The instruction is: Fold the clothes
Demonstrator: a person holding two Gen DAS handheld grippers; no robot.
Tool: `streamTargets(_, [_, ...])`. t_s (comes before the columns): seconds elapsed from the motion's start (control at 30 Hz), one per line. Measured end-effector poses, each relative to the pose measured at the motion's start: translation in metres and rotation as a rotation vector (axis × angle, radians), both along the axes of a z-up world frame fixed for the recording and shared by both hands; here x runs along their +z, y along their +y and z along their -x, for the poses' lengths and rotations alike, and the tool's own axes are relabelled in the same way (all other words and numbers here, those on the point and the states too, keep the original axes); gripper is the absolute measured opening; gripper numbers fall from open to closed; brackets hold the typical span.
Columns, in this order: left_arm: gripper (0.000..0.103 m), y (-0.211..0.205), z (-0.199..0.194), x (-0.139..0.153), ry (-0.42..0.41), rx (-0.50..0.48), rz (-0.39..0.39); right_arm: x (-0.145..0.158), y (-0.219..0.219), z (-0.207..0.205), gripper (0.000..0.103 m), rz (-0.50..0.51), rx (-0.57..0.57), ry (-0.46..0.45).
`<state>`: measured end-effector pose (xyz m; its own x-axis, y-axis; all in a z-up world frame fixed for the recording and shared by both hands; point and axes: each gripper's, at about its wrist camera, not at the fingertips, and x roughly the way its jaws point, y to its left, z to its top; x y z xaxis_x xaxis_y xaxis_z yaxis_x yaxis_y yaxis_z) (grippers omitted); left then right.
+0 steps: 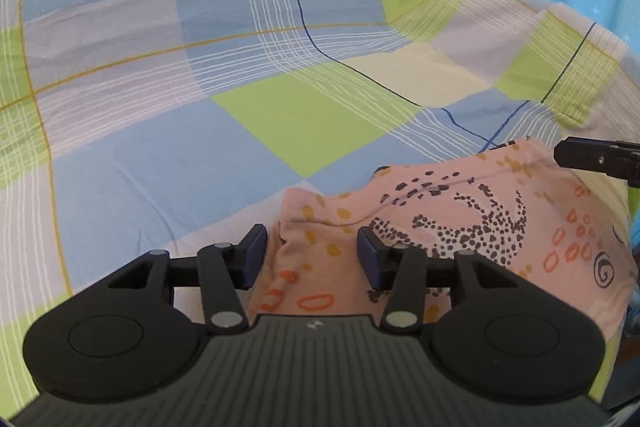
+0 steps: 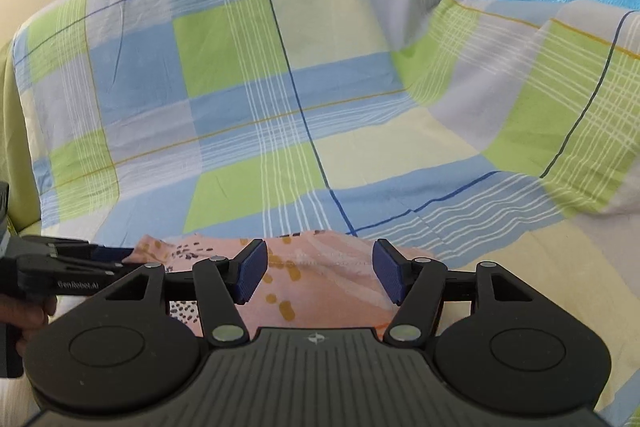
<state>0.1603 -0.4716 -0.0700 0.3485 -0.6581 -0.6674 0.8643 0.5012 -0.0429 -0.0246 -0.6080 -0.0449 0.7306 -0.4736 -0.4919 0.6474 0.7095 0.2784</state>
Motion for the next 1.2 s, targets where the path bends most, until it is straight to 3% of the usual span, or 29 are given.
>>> streamTargets(0.17, [0.037,0.003,0.003,0.000,-0.003,-0.020,-0.002,-0.002,-0.006,0.006,0.063,-0.010,-0.035,-0.008])
streamTargets(0.27, [0.021,0.006,0.002,0.000,0.005,-0.018,0.012,-0.007,-0.011,0.009,0.063,-0.050,-0.051,-0.016])
streamTargets(0.33, [0.004,0.007,0.002,0.000,0.007,-0.026,0.023,-0.009,-0.012,0.010,0.063,-0.049,-0.063,-0.007])
streamTargets(0.57, [0.002,0.009,0.008,0.002,-0.035,-0.033,0.051,-0.016,-0.017,0.017,0.066,-0.073,-0.108,0.015])
streamTargets(0.77, [0.002,0.019,0.007,0.013,-0.047,-0.022,0.159,-0.023,-0.023,0.018,0.068,-0.110,-0.107,0.042])
streamTargets(0.83, [0.002,0.018,0.004,0.010,-0.035,-0.019,0.145,-0.024,-0.024,0.018,0.068,-0.120,-0.106,0.033])
streamTargets(0.9, [0.002,0.016,0.002,0.005,-0.027,-0.018,0.119,-0.025,-0.024,0.019,0.060,-0.133,-0.109,0.017])
streamTargets(0.97, [0.002,0.017,0.004,0.007,-0.035,-0.014,0.133,-0.023,-0.027,0.025,0.008,-0.176,-0.125,-0.048])
streamTargets(1.03, [0.002,0.020,0.003,0.012,-0.037,-0.005,0.171,-0.020,-0.030,0.033,0.005,-0.208,-0.155,-0.106])
streamTargets(1.2, [0.002,0.017,-0.004,0.014,-0.036,0.020,0.205,-0.006,-0.028,0.040,0.002,-0.121,-0.209,-0.147])
